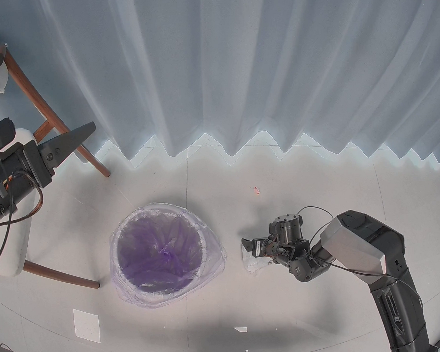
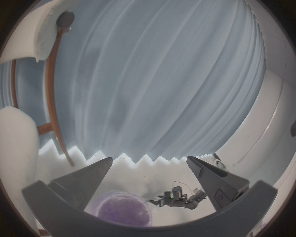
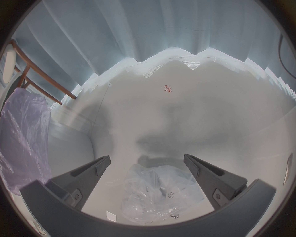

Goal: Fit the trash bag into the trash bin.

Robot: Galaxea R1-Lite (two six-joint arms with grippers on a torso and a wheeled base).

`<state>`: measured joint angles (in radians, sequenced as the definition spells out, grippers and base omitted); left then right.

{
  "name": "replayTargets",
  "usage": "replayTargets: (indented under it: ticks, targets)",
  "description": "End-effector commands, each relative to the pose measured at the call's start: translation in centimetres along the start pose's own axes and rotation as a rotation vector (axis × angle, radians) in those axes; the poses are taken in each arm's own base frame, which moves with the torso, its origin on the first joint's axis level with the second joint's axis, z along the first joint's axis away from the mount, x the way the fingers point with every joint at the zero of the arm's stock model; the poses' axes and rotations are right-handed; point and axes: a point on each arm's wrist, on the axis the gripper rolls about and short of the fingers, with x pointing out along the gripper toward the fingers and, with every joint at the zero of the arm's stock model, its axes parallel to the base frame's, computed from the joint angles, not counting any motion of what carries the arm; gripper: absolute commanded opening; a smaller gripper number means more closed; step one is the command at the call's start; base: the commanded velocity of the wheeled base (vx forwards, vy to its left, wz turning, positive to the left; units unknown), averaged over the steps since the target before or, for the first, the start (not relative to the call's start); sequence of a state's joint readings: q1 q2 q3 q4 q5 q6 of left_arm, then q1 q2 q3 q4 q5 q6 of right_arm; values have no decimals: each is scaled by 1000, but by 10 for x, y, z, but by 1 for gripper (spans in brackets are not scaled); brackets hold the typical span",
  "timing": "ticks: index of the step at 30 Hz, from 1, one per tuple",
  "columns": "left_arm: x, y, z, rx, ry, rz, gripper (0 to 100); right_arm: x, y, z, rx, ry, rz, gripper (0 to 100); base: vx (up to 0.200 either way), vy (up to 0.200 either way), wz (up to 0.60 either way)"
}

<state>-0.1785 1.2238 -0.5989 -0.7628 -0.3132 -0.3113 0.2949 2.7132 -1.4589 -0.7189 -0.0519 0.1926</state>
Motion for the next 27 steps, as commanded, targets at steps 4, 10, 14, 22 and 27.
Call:
replayTargets:
  ticks: [4,10,14,22,27]
  targets:
    - [-1,-3,3,-2,-13,-10,100,5,-1,-3,7,4,-1,100,-200,-200,0]
    - [2,-5,8,3,-22,-16,100,14,0,-1,3,-13,4,100,-67,-67,0]
    - [4,-6,15,8,-41,-23,100,18,2,1,-1,2,3,100,0,0,0]
    - [-1,-4,11,7,-36,-21,100,27,9,3,-8,4,31,100,0,0,0]
    - [-6,-5,9,6,-34,4,100,28,17,3,-14,33,42,100,0,120,0]
